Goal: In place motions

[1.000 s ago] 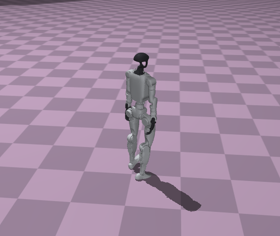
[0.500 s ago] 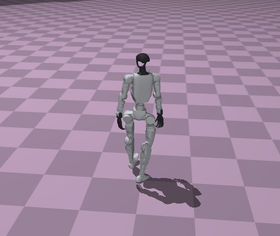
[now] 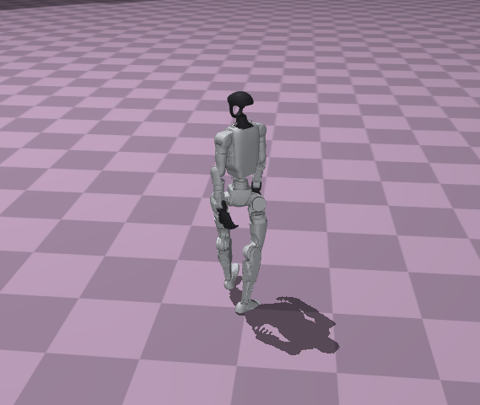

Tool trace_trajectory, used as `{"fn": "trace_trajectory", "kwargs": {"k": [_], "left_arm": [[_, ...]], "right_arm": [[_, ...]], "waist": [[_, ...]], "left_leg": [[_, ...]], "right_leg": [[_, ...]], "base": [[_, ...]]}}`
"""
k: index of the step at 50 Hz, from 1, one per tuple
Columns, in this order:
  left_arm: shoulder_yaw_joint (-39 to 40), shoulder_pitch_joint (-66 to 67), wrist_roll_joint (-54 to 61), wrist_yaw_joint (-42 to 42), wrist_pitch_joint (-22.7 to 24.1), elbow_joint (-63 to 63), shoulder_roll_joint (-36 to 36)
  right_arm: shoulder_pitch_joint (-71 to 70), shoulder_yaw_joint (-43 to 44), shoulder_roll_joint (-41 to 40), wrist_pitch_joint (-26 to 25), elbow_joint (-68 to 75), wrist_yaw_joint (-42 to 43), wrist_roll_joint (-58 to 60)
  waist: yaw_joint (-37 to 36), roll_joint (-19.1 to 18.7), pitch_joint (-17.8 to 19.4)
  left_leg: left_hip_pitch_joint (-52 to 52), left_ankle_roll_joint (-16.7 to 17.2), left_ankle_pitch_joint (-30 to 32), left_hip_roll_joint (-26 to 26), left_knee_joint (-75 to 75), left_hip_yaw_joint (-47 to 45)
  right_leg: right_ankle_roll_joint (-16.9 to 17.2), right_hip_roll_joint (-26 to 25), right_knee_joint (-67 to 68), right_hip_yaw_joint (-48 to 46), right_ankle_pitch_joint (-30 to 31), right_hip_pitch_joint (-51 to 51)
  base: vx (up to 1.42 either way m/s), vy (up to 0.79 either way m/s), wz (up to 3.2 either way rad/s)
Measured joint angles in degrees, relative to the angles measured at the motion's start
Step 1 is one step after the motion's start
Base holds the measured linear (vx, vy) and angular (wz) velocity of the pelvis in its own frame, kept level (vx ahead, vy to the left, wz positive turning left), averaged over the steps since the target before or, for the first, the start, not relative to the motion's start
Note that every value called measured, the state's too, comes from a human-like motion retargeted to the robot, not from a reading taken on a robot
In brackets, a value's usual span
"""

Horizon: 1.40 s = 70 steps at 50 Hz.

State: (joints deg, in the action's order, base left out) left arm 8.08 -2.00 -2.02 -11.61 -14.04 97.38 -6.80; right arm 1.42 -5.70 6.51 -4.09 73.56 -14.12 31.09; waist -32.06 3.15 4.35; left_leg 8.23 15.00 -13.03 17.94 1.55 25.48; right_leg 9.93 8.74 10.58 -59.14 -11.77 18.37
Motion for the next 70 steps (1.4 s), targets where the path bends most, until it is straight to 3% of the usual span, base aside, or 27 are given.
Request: {"fn": "trace_trajectory", "kwargs": {"k": [9, 20, 25, 34, 43, 50, 63, 70], "left_arm": [[-2.49, -1.63, 1.51, 0.42, 0.5, -2.29, -1.97], [-1.1, 0.24, 0.72, -0.06, 0.63, -3.89, -5.6], [-0.31, 1.76, 0.7, -0.53, 0.32, -4.0, -5.87], [1.87, 1.74, 1.48, -0.37, 0.29, -9.43, -5.52], [-0.67, -0.32, 4.3, -1.05, 2.03, -16.16, -3.91], [-3.22, 0.84, -0.03, -4.76, 2.97, -17.34, -2.63], [-3.78, 2.15, -1.1, -4.14, 1.06, -6.58, 0.04], [-3.24, 3.27, -0.47, -2.58, 0.62, -4.45, 0.14]], "right_arm": [[2.29, -0.99, -0.45, -0.61, 3.0, -1.97, 1.73], [1.89, -0.19, 2.25, -0.51, 0.29, -2.07, 1.67], [-1.05, -0.12, 3.18, -1.77, 1.28, -0.67, -0.13], [-3.72, -0.73, 2.99, -3.77, 6.63, 1.47, -2.01], [-1.05, 5.3, 3.04, -3.21, 15.42, 3.01, -6.66], [-2.13, 6.53, 2.66, -3.58, 14.09, 3.2, -10.89], [-2.24, 1.78, -0.48, -4.17, 6.91, -6.25, -5.0], [-2.76, -1.75, 0.01, -2.92, 5.88, -6.4, 2.33]], "waist": [[7.71, 1.35, -3.69], [19.94, 1.7, -6.63], [26.56, -0.59, -7.03], [35.24, -2.87, -5.93], [35.97, -2.6, -7.04], [37.44, -3.3, -6.86], [36.78, -3.17, -9.35], [35.61, -2.28, -9.67]], "left_leg": [[2.85, -0.37, -2.06, -5.46, -0.27, -3.64], [0.53, -8.29, -8.82, -10.12, -1.59, -14.53], [-1.63, -10.65, -11.79, -13.64, -1.48, -22.44], [-4.93, -11.09, -15.52, -18.3, -1.11, -39.51], [-7.19, -10.85, -16.6, -18.8, 0.4, -47.8], [-8.66, -10.85, -17.22, -18.89, 0.68, -50.99], [-7.75, -10.85, -17.59, -18.69, 0.17, -47.44], [-7.73, -10.83, -17.48, -18.19, 0.16, -45.7]], "right_leg": [[-3.01, -2.87, -2.54, 7.03, 2.39, -5.82], [-4.73, -1.55, -4.53, 26.69, 8.86, -12.58], [-4.71, -2.66, -5.68, 36.47, 12.55, -15.64], [-2.45, -3.64, -7.46, 45.31, 18.41, -20.19], [-1.78, -4.23, -7.39, 51.85, 20.73, -23.76], [-1.8, -4.55, -7.25, 54.23, 21.21, -24.25], [-2.92, -4.29, -6.8, 52.19, 19.77, -23.71], [-3.36, -3.95, -7.05, 50.78, 19.56, -22.88]], "base": [[0.01, -0.32, -0.74], [-0.08, -0.33, -1.95], [-0.3, -0.33, -2.21], [-0.39, -0.21, -1.69], [-0.17, -0.05, -0.75], [-0.06, 0.02, -0.32], [0.02, 0.0, 0.26], [0.0, -0.01, 0.27]]}}
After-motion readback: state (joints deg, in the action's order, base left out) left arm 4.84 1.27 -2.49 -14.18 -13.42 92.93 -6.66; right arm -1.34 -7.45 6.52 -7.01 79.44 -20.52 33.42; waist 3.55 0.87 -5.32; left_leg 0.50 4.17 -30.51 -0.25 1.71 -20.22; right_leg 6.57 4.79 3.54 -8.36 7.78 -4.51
